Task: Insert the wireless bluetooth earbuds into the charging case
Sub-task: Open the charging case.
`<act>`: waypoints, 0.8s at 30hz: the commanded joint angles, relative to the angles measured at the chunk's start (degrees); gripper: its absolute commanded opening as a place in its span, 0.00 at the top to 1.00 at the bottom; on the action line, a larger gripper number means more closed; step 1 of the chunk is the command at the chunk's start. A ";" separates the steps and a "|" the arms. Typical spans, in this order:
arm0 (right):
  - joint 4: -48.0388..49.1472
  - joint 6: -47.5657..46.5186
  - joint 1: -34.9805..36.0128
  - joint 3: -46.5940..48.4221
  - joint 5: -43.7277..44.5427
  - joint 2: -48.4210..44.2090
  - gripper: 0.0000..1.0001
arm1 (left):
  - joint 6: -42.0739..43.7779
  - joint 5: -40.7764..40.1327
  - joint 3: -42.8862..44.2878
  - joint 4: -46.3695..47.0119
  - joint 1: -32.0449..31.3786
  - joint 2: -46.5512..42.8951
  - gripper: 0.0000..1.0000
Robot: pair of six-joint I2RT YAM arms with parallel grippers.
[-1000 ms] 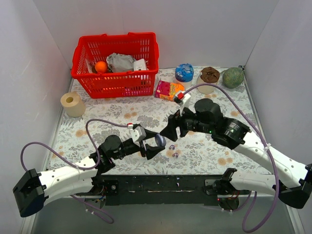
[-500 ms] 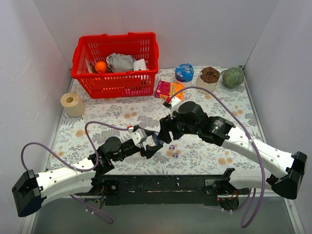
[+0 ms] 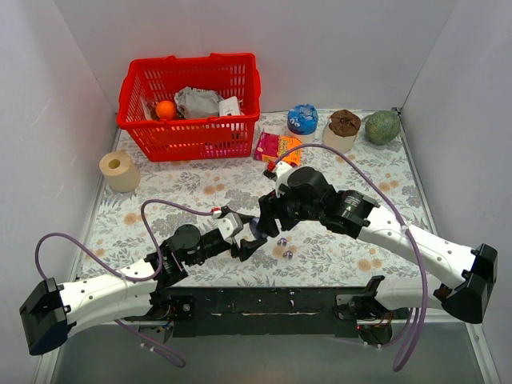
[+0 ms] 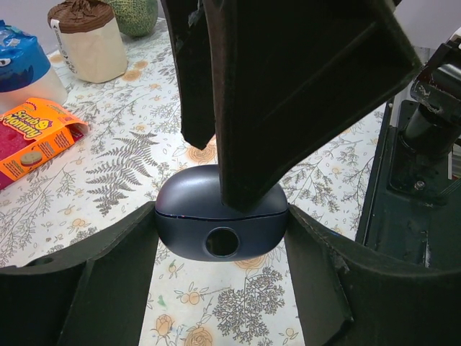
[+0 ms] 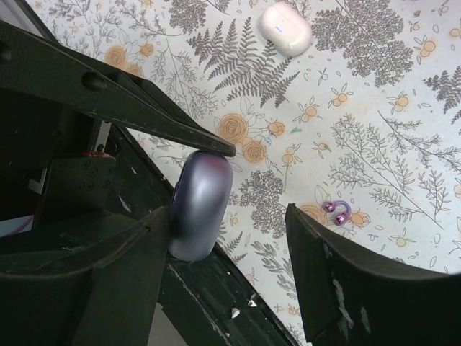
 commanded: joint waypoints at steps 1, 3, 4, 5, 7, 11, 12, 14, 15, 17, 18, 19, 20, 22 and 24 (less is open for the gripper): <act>2.07 0.88 0.23 -0.59 -1.69 1.18 0.28 | 1.02 -1.28 2.09 0.89 -0.45 -0.47 1.00; 2.33 0.88 0.23 -0.76 -2.40 1.45 0.28 | 1.10 -1.54 2.00 0.89 -0.45 -0.47 1.00; 2.68 1.23 0.23 -0.85 -2.66 1.36 0.28 | 1.19 -1.63 2.09 0.71 -0.54 -0.38 1.00; 2.86 1.32 0.23 -0.68 -2.66 1.54 0.28 | 1.28 -1.71 2.18 0.71 -0.71 -0.38 1.00; 2.51 1.50 0.23 -0.42 -2.23 2.06 0.28 | 1.37 -2.06 2.09 0.54 -0.71 -0.47 1.00; 1.37 2.29 -0.21 -0.41 -0.13 1.80 0.30 | 1.63 -2.77 2.00 0.10 -1.15 -1.35 1.00; 1.02 2.55 -0.39 -0.85 0.41 1.54 0.31 | 1.72 -2.94 2.00 -0.08 -1.15 -1.52 1.00; 1.19 3.34 -1.35 -1.46 1.20 0.14 0.32 | 1.81 -3.21 1.83 -0.61 -1.24 -2.22 1.00; 1.37 3.52 -1.70 -2.08 1.29 -0.91 0.32 | 2.07 -3.30 1.74 -0.69 -1.24 -2.40 1.00; 1.54 4.22 -2.49 -2.70 1.99 -1.97 0.33 | 2.16 -3.65 1.56 -0.87 -1.15 -2.75 1.00; 1.72 4.31 -2.76 -2.96 2.26 -2.76 0.33 | 2.25 -3.74 1.39 -0.87 -1.15 -2.76 1.00; 2.07 4.49 -2.94 -3.40 2.52 -3.20 0.34 | 2.25 -3.82 1.30 -0.87 -1.24 -2.84 1.00; 2.25 4.75 -3.02 -3.49 2.52 -3.64 0.34 | 2.33 -3.83 1.30 -0.87 -1.16 -2.84 1.00; 2.34 4.84 -3.11 -3.49 2.35 -3.91 0.34 | 2.33 -3.91 1.30 -0.70 -1.15 -2.76 1.00; 2.16 4.84 -3.11 -3.40 2.43 -4.00 0.34 | 2.33 -4.00 1.39 -0.43 -1.24 -2.41 1.00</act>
